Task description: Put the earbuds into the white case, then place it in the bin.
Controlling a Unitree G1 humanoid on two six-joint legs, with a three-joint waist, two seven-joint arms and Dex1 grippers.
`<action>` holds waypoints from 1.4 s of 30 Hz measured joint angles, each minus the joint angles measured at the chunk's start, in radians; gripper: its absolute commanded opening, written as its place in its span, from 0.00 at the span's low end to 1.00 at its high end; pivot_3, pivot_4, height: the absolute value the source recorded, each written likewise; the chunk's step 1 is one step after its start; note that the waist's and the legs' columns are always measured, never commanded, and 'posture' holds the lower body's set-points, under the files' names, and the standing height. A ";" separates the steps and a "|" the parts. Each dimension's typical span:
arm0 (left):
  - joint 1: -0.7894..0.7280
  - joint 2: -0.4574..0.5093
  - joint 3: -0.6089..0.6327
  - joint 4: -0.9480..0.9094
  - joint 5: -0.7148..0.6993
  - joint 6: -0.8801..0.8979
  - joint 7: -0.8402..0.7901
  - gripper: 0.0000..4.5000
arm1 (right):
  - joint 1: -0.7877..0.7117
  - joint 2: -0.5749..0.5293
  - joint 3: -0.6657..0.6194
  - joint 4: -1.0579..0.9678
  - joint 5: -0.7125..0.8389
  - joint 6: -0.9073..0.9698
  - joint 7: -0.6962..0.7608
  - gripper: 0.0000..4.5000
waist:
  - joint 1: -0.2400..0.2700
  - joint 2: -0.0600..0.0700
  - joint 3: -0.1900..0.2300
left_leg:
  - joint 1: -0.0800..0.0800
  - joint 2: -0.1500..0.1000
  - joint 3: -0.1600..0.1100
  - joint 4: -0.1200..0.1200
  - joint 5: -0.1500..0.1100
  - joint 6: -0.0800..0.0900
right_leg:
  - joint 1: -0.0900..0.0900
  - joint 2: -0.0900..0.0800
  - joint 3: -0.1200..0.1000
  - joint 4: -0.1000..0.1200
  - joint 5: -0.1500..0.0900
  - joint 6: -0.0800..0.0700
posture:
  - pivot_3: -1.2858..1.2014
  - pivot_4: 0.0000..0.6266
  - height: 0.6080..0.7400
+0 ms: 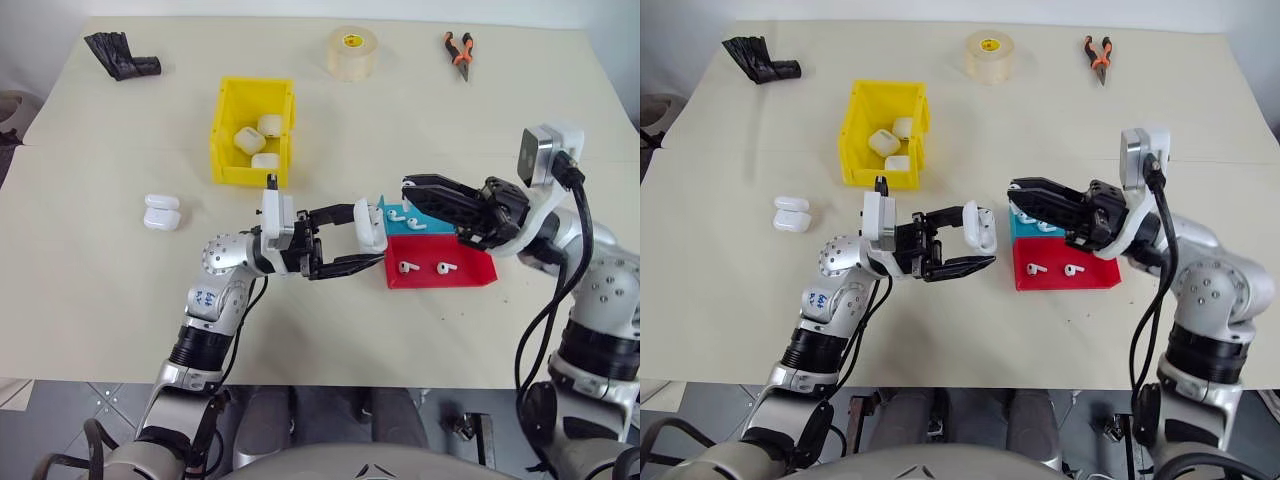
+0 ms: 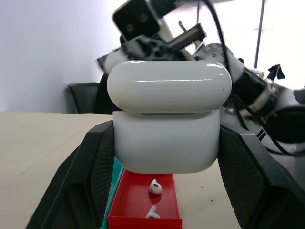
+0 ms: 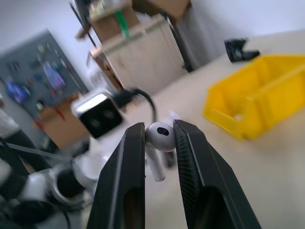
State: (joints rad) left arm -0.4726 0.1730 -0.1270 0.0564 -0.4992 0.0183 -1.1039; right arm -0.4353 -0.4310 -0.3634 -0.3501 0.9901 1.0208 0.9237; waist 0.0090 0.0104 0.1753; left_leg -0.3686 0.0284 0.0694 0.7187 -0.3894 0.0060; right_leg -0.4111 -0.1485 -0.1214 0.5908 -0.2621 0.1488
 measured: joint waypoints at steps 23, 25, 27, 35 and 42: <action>-0.017 -0.022 0.007 0.000 -0.006 0.067 0.017 0.62 | 0.209 0.039 0.123 -0.124 0.088 -0.231 -0.143 0.16 | 0.009 0.000 0.000 | 0.000 0.000 0.001 0.000 0.000 0.000 | 0.000 0.000 0.001 0.000 0.000 0.000 | 0.52 0.24 1.00; -0.017 -0.028 0.007 0.000 -0.007 0.070 0.021 0.62 | 0.214 0.036 0.124 -0.127 0.093 -0.240 -0.150 0.16 | 0.012 0.000 0.000 | 0.000 0.000 0.001 0.000 0.000 0.000 | 0.000 0.000 0.001 0.000 0.000 0.000 | 0.52 0.24 1.00; -0.017 -0.035 0.007 0.000 -0.007 0.071 0.024 0.62 | 0.223 0.028 0.125 -0.135 0.097 -0.252 -0.155 0.16 | 0.015 0.000 0.000 | 0.000 0.000 0.001 0.000 0.000 0.000 | 0.000 0.000 0.001 0.000 0.000 0.000 | 0.52 0.24 1.00; -0.017 -0.044 0.016 0.004 -0.006 0.072 0.037 0.62 | 0.266 -0.011 0.126 -0.140 0.108 -0.283 -0.159 0.16 | 0.015 0.000 0.000 | 0.001 0.000 0.001 0.000 0.000 0.000 | 0.000 0.000 0.001 0.000 0.000 0.000 | 0.52 0.24 1.00; -0.020 -0.037 0.032 0.012 -0.009 0.063 0.024 0.62 | 0.244 -0.115 0.138 -0.107 0.102 -0.272 -0.130 0.19 | 0.015 0.000 0.000 | 0.001 0.000 0.001 0.000 0.000 0.000 | 0.000 0.000 0.001 0.000 0.000 0.000 | 0.52 0.24 1.00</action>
State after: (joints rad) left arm -0.4923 0.1358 -0.0946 0.0687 -0.5080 0.0816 -1.0795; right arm -0.1915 -0.5455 -0.2252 -0.4573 1.0924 0.7488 0.7941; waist 0.0241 0.0103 0.1753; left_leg -0.3680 0.0282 0.0702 0.7184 -0.3896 0.0064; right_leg -0.4111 -0.1484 -0.1205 0.5905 -0.2621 0.1488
